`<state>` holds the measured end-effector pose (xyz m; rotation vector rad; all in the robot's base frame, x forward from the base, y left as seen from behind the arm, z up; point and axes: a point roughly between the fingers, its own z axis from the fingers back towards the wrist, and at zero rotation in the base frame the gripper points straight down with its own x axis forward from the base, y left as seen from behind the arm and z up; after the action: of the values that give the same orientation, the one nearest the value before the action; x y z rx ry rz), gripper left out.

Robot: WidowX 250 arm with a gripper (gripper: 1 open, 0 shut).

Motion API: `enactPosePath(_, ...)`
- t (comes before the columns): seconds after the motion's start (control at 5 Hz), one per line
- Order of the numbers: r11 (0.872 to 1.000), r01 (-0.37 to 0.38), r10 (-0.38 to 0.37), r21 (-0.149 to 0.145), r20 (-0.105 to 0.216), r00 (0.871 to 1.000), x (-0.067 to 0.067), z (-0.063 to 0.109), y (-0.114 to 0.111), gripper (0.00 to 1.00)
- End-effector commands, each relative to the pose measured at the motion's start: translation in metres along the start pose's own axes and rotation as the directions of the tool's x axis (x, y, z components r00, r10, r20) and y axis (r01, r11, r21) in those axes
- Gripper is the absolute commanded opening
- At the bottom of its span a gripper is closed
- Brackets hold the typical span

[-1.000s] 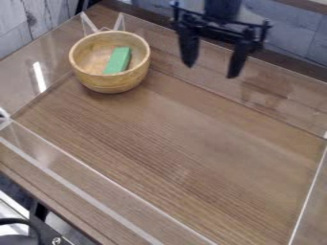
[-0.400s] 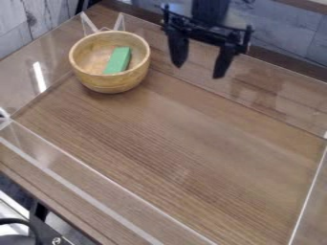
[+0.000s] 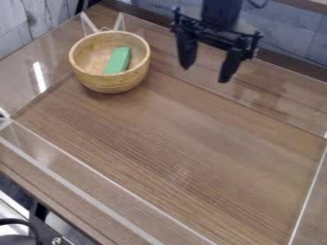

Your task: Put green stick into wooden bowl

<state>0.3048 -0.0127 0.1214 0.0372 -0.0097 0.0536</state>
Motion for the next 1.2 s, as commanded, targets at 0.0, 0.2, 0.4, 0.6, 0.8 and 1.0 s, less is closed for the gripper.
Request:
enactPosePath(0.0, 0.999, 0.027, -0.026, -0.018, 0.078, 0.997, -0.009, 0.026, 0.040, 1.00)
enactPosePath(0.2, 1.000, 0.017, -0.016, -0.014, 0.090, 0.996, -0.012, 0.014, 0.082, 1.00)
enactPosePath(0.4, 1.000, 0.009, -0.009, -0.005, 0.106, 0.994, -0.011, -0.002, 0.117, 1.00)
enactPosePath(0.6, 1.000, 0.005, -0.004, -0.007, 0.119, 0.993, -0.007, -0.020, 0.137, 1.00)
enactPosePath(0.8, 0.998, 0.061, -0.059, -0.009, 0.133, 0.989, 0.002, -0.028, 0.146, 1.00)
enactPosePath(1.0, 0.994, 0.105, -0.103, -0.003, 0.152, 0.983, 0.013, -0.033, 0.150, 1.00)
